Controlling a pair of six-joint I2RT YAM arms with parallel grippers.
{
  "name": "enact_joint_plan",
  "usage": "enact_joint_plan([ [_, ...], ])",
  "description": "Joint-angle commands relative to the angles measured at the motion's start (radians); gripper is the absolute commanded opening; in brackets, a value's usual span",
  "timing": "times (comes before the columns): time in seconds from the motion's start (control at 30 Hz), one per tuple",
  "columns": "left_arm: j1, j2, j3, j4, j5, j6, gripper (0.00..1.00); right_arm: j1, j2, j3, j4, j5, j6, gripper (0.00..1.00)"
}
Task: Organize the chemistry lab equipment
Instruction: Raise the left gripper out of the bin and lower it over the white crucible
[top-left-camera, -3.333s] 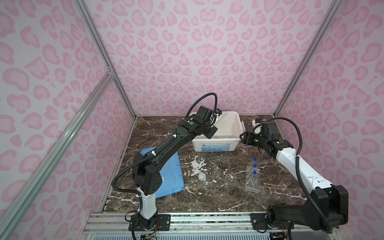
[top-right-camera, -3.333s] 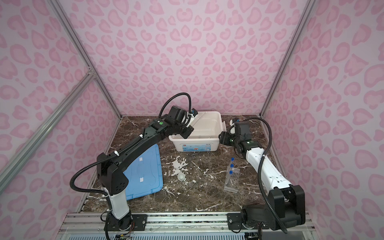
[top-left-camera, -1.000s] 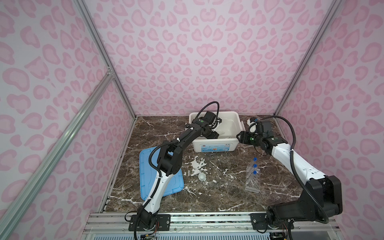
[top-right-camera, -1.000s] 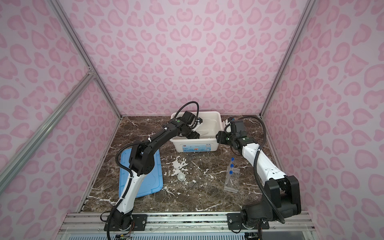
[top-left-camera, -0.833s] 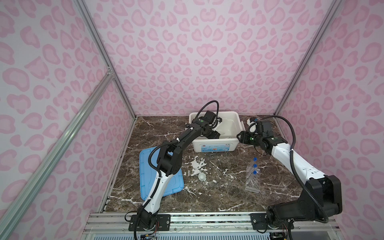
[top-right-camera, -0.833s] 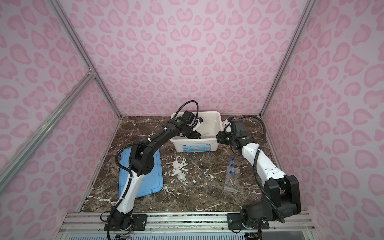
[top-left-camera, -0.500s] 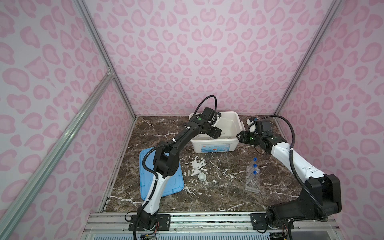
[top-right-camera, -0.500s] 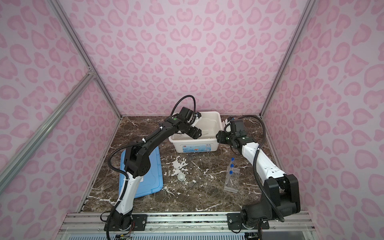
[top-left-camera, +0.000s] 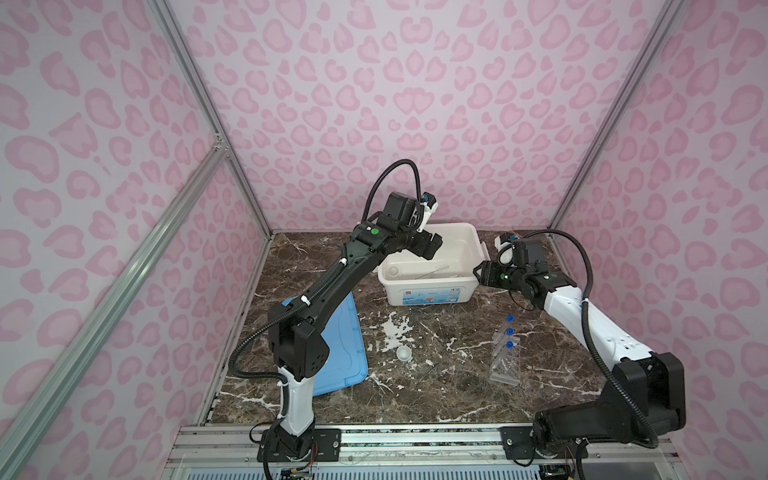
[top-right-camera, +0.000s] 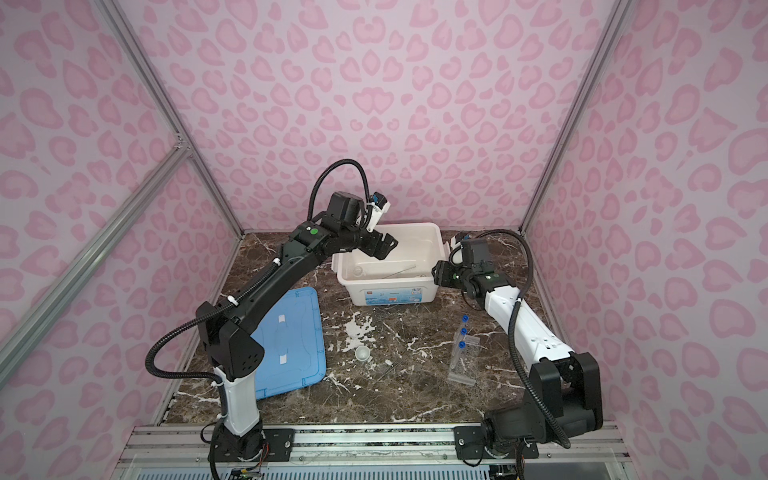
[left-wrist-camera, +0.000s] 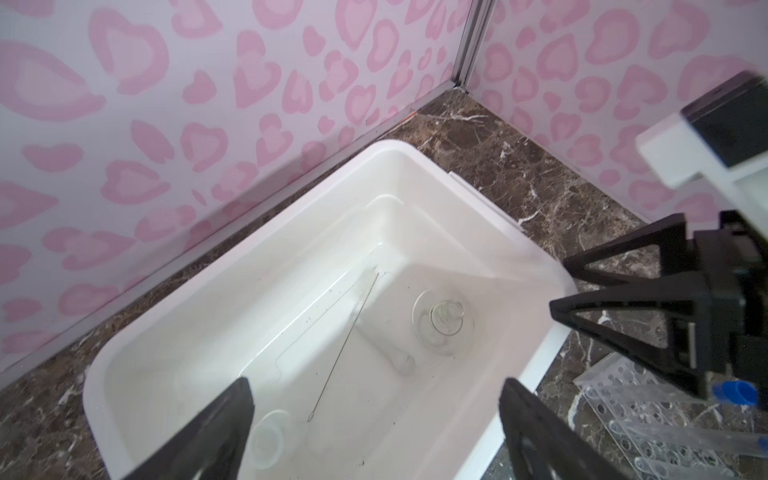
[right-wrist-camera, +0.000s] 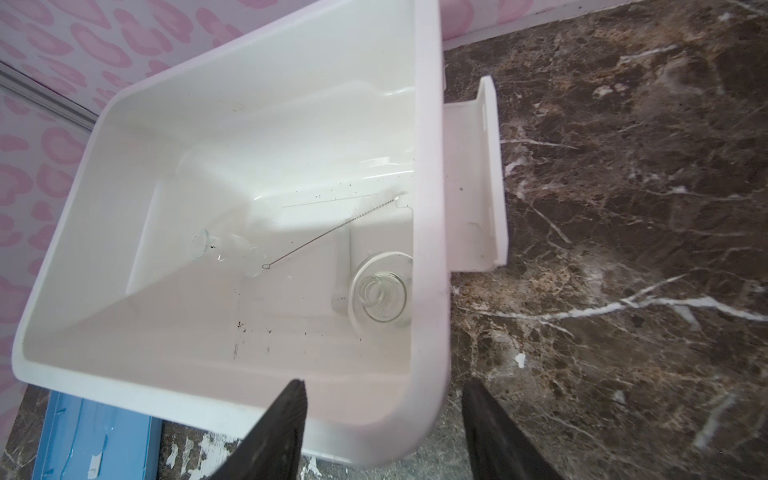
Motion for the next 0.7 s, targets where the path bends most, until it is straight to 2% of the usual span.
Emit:
enact_joint_plan([
  [0.0,-0.013,-0.085,-0.079,0.035,-0.053,-0.028,0.94,-0.001,-0.009,-0.012,0.013,0.010,-0.007,0.62],
  [0.2,-0.034,-0.285,-0.351,0.065,-0.132,-0.088,0.95,-0.003,-0.013,-0.017,0.014,0.010,-0.009,0.63],
  [0.33,-0.078,-0.436,-0.580,0.055,-0.223,-0.130,0.95,-0.009,-0.013,-0.020,0.014,0.011,-0.010,0.64],
  [0.5,-0.165,-0.558,-0.796,-0.012,-0.269,-0.271,0.94,-0.011,-0.010,-0.018,0.009,0.009,-0.015,0.64],
  [0.67,-0.250,-0.604,-0.944,-0.011,-0.274,-0.446,0.94,-0.013,-0.006,-0.021,0.010,0.009,-0.012,0.64],
])
